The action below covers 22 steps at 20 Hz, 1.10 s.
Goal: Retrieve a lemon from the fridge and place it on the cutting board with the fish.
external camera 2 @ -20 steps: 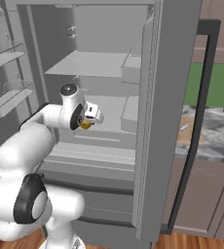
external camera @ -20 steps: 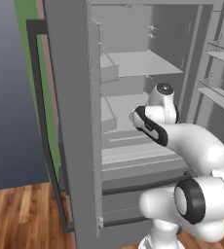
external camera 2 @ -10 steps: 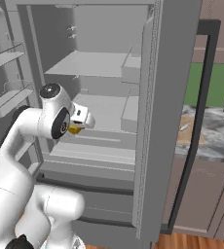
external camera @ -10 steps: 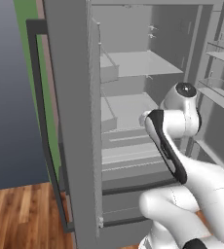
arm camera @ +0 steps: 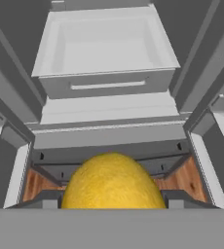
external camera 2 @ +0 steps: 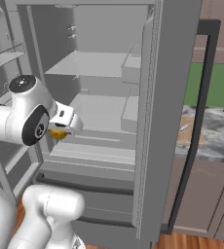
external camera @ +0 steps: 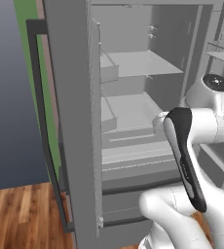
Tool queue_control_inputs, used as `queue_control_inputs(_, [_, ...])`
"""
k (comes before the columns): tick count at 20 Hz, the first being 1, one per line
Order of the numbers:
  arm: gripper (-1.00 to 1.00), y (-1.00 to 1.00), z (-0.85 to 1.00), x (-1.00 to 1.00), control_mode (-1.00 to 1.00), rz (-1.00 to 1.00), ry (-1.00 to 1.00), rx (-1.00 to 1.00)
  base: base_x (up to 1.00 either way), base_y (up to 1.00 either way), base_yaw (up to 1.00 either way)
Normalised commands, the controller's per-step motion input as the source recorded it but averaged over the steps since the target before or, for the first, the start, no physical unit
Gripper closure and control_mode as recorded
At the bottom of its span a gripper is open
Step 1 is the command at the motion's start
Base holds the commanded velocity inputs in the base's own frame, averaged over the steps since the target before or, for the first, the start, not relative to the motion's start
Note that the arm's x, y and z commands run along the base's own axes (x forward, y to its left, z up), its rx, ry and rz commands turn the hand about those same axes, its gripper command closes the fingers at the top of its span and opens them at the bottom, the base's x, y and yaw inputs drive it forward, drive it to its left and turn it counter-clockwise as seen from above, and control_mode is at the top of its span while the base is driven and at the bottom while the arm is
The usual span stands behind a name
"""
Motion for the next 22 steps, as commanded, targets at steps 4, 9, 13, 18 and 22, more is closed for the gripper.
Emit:
queue_control_inputs(4, [1.0, 0.04, 0.0, -0.87, -1.0, -0.01, 0.0, 0.0, 0.0, 0.0, 0.0])
queue_control_inputs(9, [1.0, 0.02, -0.07, -0.64, -1.0, 0.0, 0.0, -0.01, 0.0, 0.0, 0.0])
queue_control_inputs(13, [1.0, 0.0, 0.0, -0.39, -1.0, -0.01, 0.0, -0.11, 0.0, 0.0, 0.0])
queue_control_inputs(18, [1.0, 0.01, 0.0, -0.05, -1.0, -0.01, 0.03, -0.09, 0.0, 0.0, 0.0])
queue_control_inputs(22, [1.0, 0.0, 0.0, 0.0, -1.0, 0.0, 0.0, 0.0, 0.0, 0.0, 0.0])
